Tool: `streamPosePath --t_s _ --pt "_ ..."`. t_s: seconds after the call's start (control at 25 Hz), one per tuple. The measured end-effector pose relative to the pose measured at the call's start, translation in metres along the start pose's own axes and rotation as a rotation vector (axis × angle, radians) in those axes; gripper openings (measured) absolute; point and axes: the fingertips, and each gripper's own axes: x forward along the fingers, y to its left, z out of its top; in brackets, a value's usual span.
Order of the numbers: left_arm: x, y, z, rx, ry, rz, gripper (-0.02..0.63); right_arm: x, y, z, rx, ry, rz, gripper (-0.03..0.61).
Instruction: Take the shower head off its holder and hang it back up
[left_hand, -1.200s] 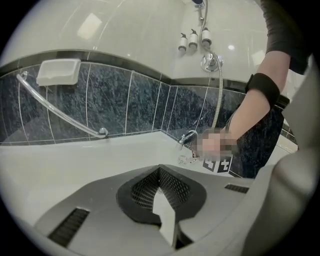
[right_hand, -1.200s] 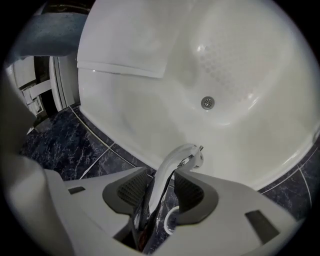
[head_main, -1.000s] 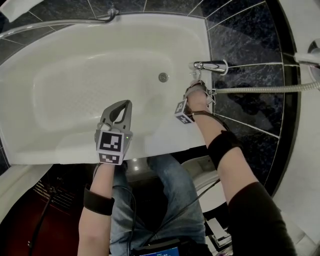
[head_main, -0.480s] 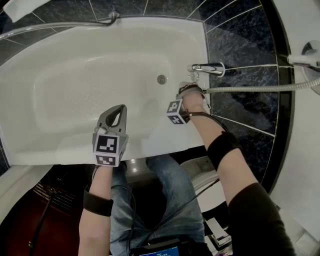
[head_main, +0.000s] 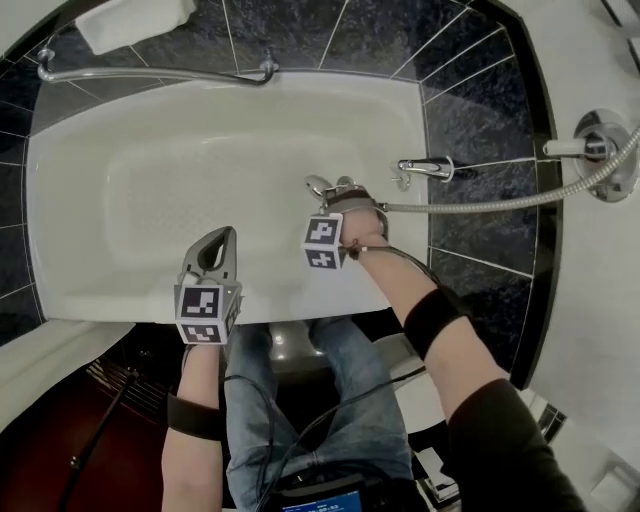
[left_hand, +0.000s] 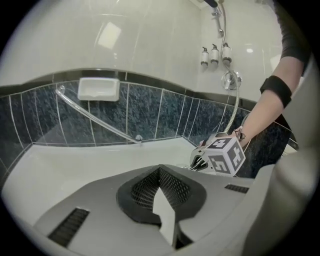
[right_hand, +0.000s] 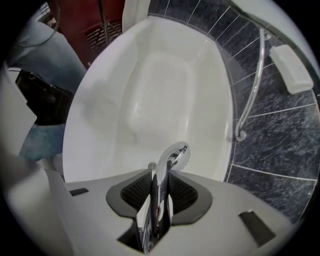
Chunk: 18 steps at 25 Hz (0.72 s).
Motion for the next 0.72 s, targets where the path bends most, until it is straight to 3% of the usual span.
streamPosePath --t_s 0.36,0.72 --pt "-0.113 0.071 0.065 -0.029 -0.069 0.163 0.000 -0.176 -0.084 0.118 0.267 -0.412 -0.141 0.121" --pt "-0.204 0.081 0.158 -0.022 -0.170 0.224 0.000 -0.386 -0.158 0.146 0.549 -0.808 -0.225 0.121"
